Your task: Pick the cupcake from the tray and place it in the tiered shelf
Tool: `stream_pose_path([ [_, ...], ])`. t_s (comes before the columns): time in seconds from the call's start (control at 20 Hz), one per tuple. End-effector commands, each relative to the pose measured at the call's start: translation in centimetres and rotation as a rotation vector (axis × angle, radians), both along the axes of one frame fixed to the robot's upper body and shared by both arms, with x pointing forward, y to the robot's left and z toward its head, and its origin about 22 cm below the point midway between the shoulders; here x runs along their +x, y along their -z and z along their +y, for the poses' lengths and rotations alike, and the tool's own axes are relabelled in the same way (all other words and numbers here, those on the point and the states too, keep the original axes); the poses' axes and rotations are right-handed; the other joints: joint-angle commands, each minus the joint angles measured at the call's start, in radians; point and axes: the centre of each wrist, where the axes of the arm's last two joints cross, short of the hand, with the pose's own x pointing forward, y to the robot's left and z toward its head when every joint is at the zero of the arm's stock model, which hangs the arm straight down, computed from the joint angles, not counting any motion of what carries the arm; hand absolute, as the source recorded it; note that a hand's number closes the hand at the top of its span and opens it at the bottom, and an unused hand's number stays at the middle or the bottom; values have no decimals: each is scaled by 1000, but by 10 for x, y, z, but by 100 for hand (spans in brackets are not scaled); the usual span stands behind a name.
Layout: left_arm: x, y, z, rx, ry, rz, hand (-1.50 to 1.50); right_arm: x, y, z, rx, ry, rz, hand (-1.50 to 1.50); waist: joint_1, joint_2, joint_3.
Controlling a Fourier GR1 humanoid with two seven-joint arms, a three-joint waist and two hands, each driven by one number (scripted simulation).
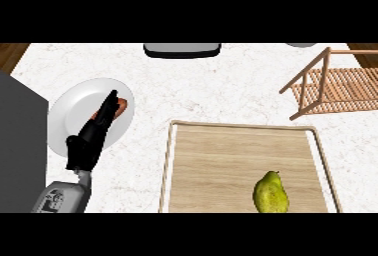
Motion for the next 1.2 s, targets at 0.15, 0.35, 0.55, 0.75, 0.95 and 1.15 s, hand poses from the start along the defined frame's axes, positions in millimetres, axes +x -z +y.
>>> stream_pose_path([
  [0.15, 4, -13, 9, 10, 7, -9, 0, -3, -67, -31, -26, 105, -106, 150, 16, 3, 0],
  [0.35, -5, 5, -7, -6, 7, 7, 0, 6, -90, -57, 6, 124, -125, 150, 18, 4, 0],
  [0.55, 2, -11, 1, 7, 20, -9, 0, 32, -96, -70, -11, 201, -140, 150, 27, 6, 0],
  [0.75, 17, -3, -14, -3, 25, -11, 0, 43, -90, -74, -36, 212, -179, 150, 20, 7, 0],
  [0.95, 18, 0, -9, 2, 21, 4, 0, 72, -108, -91, -54, 238, -173, 150, 26, 9, 0],
  [1.15, 0, -4, -19, 0, 26, -16, 0, 76, -110, -100, -159, 253, -202, 150, 27, 7, 0],
])
